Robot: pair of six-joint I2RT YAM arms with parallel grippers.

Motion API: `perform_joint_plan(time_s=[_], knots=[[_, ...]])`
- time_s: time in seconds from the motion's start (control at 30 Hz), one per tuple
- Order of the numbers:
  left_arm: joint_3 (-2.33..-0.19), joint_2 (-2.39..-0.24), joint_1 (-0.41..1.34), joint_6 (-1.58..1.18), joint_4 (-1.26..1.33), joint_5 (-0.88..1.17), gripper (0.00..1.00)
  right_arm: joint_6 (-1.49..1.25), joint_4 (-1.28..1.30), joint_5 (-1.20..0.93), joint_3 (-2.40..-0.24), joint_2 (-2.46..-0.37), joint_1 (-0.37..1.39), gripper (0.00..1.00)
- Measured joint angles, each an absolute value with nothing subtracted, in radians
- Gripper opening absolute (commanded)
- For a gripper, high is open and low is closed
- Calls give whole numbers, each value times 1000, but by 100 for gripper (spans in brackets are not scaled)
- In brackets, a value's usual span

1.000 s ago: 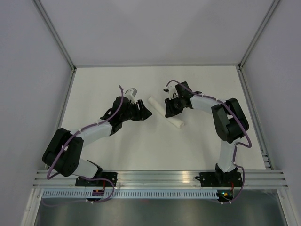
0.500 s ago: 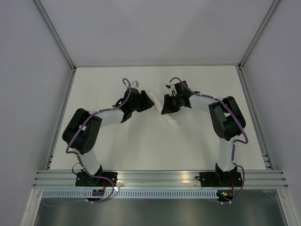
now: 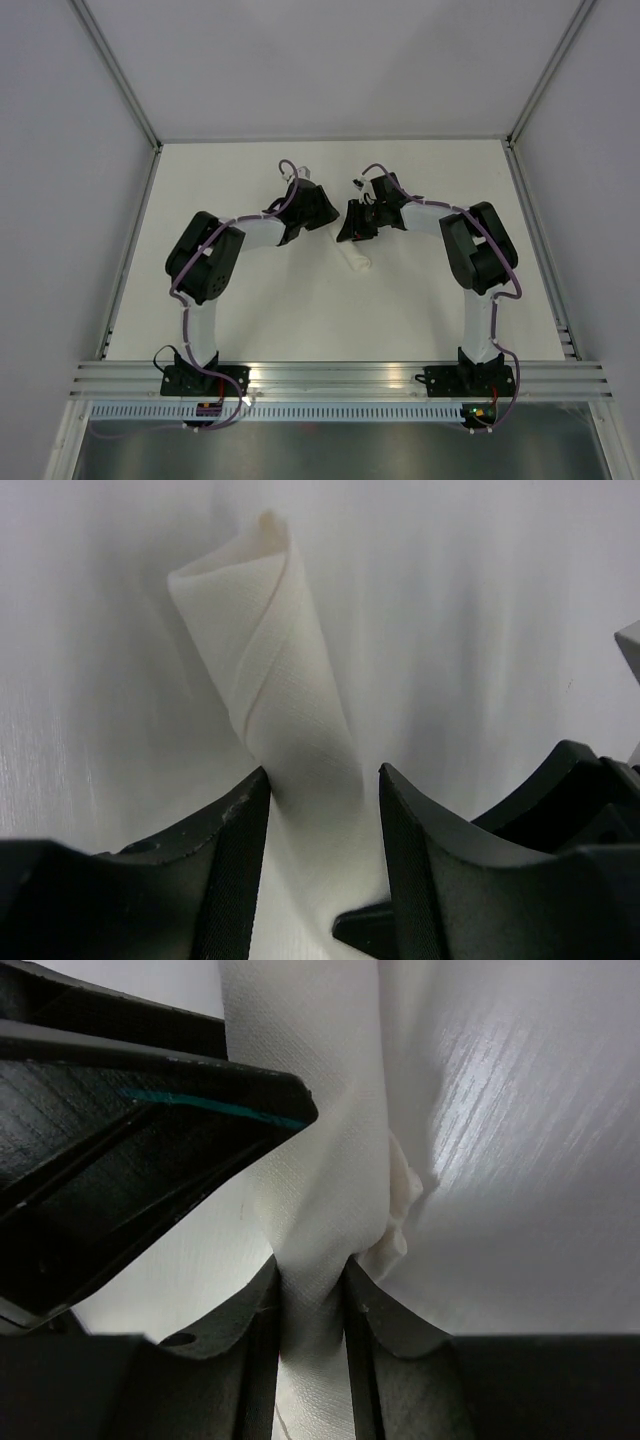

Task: Fold the napkin, place the utensils inside, and roll it up
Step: Roll the napkin with the utensil

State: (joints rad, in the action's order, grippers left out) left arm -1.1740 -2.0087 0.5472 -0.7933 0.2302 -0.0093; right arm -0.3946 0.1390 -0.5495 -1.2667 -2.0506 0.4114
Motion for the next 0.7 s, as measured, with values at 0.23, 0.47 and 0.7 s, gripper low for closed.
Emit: perform_joint_plan(time_s=[0.23, 0.47, 0.7], knots=[[-1298, -2072, 550, -775, 97, -34, 48, -465, 102, -596, -1275, -2076, 407, 35], [-1412, -2130, 550, -714, -14, -33, 47, -502, 76, -634, -1284, -2095, 408, 39], [-1461, -2148, 551, -665, -81, -33, 47, -502, 91, -648, -1295, -2096, 406, 46]])
